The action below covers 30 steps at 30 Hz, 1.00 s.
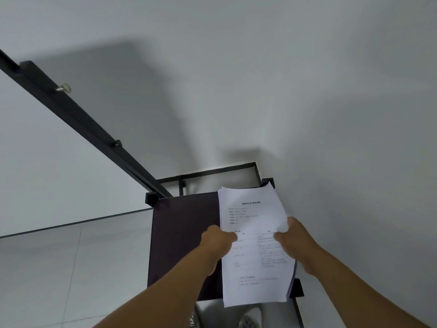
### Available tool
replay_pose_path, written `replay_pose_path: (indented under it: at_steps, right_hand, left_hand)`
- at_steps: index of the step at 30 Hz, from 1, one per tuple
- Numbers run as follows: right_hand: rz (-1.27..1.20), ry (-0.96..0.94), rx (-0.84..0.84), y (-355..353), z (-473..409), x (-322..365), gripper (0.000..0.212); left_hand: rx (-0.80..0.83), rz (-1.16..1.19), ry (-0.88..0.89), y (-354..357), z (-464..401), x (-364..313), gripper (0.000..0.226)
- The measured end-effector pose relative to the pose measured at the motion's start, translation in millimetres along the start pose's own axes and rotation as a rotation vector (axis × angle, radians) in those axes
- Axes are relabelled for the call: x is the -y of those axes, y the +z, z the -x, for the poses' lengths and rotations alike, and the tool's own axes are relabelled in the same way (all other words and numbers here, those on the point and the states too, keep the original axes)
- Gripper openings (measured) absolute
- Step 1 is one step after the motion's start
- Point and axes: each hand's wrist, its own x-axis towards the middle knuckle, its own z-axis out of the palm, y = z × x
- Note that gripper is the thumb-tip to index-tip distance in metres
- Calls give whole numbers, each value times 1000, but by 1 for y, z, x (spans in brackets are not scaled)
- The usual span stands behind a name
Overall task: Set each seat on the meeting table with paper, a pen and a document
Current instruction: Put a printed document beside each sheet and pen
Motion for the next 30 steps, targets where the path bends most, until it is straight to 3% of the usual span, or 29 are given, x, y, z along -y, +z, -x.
replay_pose_path:
  at_steps: [2, 6, 9, 13, 21, 26, 30]
  right_hand:
    - [10, 2, 4, 3, 1, 0, 20]
    - [51, -5, -14, 9, 3, -2, 11]
    - [16, -44, -34, 12, 11, 5, 15]
    - [-59, -108, -35, 15, 29, 32, 27]
    - [-221, -283, -17, 28, 83, 146, 30]
    - [-187, -444, -16, 43, 130, 234, 29]
    - [-206, -609, -3, 58, 184, 316, 35]
  left_hand:
    - [8, 2, 19, 2, 8, -3, 68]
    - [32, 58, 8, 6, 19, -4, 41]
    - [-16, 39, 53, 1, 22, 1, 33]
    - [-117, 200, 73, -26, 27, 1, 16]
    - [-166, 415, 273, -133, 81, -21, 31]
    - [-210, 457, 474, -211, 133, -35, 32]
    - [-350, 423, 660, -282, 177, -54, 19]
